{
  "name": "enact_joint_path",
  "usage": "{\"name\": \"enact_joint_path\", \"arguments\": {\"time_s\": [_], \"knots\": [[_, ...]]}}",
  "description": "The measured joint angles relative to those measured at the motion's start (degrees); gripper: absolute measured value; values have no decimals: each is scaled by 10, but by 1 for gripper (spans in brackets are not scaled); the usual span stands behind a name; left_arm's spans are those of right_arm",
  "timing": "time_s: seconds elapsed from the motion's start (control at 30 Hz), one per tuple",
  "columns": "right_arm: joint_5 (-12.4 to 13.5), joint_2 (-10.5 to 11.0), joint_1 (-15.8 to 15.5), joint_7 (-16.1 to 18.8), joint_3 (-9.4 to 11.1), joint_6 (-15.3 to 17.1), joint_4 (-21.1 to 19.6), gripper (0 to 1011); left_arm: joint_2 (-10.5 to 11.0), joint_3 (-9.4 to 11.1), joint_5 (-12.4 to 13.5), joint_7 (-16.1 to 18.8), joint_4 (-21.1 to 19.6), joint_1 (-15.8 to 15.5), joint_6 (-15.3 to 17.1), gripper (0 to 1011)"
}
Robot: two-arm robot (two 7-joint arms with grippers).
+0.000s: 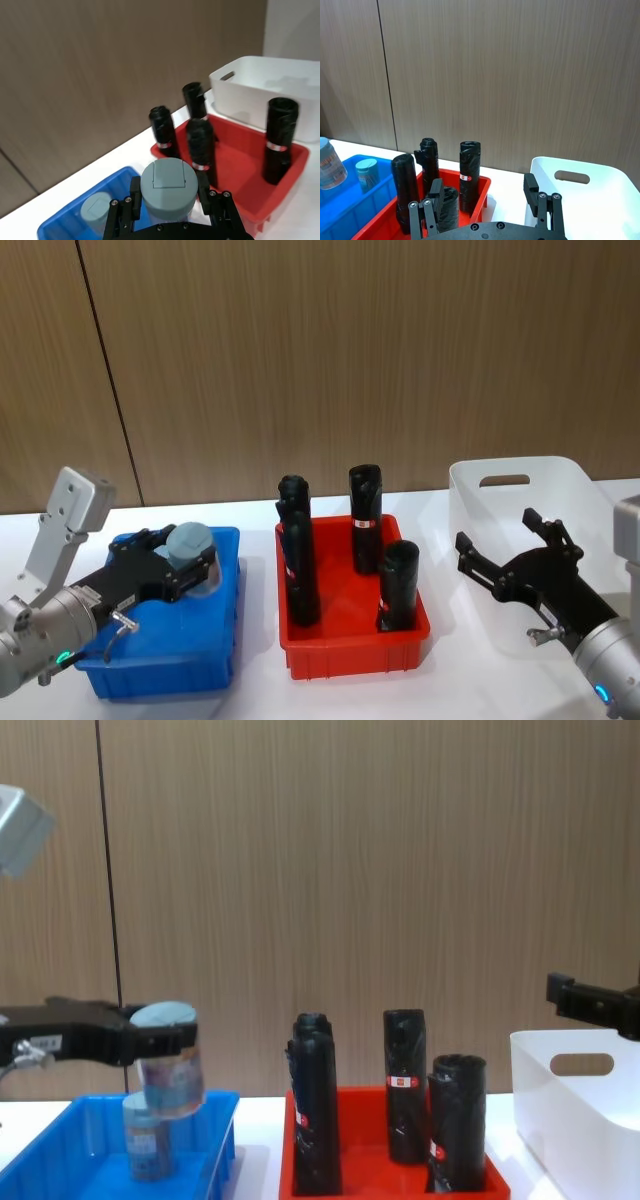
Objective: Pick the cotton swabs from the blue box and place them into the white box.
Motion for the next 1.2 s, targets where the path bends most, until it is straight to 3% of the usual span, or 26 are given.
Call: {"name": "enact_joint_path", "arguments": {"time_s": [0.57, 0.87, 0.9, 1.2], "knots": [[0, 0, 0, 0, 0, 0, 0, 1002, 11, -6, -62, -144, -18, -9, -23, 668], [0, 0, 0, 0, 0, 0, 0, 1002, 3, -2, -112, -215, 1, -23, -30, 668], [0, 0, 0, 0, 0, 0, 0, 1002, 0, -1, -124, -235, 8, -27, -30, 668], [0, 0, 0, 0, 0, 0, 0, 1002, -8, 6, -156, -284, 29, -39, -28, 666]]}}
